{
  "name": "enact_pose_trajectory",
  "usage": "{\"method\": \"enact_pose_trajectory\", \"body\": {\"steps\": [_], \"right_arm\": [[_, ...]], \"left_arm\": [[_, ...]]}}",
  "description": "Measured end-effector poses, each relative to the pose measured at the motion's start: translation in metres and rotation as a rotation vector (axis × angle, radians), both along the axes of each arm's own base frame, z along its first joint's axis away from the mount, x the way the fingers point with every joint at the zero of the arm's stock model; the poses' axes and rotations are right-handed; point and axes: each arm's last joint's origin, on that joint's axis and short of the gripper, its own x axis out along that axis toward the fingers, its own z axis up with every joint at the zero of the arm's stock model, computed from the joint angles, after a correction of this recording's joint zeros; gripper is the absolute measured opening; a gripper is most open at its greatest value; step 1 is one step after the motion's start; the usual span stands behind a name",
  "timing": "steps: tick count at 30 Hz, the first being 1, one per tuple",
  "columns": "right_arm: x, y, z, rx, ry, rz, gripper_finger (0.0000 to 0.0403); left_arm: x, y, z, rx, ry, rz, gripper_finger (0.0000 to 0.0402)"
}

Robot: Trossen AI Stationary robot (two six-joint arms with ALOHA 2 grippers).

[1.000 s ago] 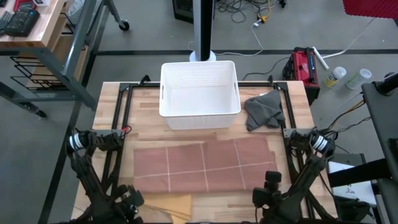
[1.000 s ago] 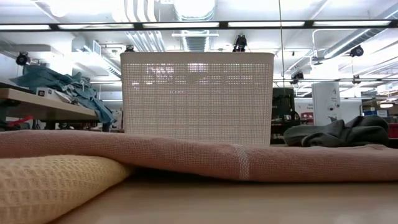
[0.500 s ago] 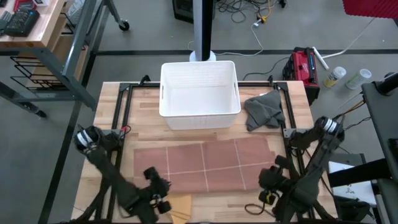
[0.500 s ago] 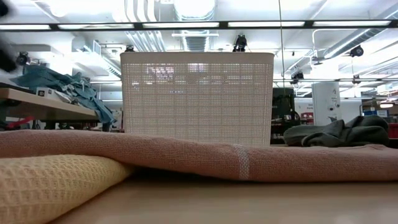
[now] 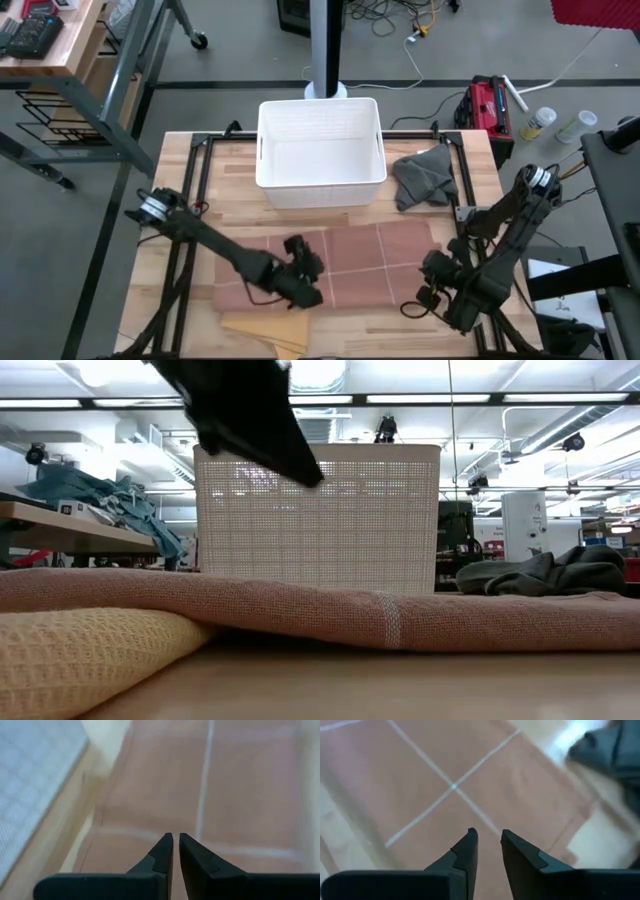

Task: Fold towel
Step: Fold the brown squared towel

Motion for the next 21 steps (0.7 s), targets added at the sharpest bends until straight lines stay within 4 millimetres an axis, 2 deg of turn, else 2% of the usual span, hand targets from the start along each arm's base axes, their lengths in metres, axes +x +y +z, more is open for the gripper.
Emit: {"method": "enact_pose_trajectory", "body": {"steps": [2,5,10,15,21], "right_arm": [[-0.001,-0.007,-0.009,-0.014,0.005,-0.054,0.0073],[-0.001,-0.02,-0.021,-0.045,0.034,-0.125,0.0071],[0.002,-0.05,-0.032,-0.026,0.144,-0.237,0.0086],[0.006,-0.081,-0.035,-0.01,0.212,-0.307,0.011],[0.009,-0.114,-0.032,0.03,0.238,-0.361,0.014]], "left_arm": [[-0.004,0.007,-0.004,-0.027,0.098,0.007,0.0022],[-0.023,0.017,-0.004,-0.031,0.251,0.1,0.0022],[-0.066,0.031,0.02,0.011,0.415,0.26,0.0022],[-0.096,0.048,0.029,-0.029,0.41,0.285,0.0005],[-0.135,0.07,0.021,-0.112,0.302,0.298,0.0016]]}}
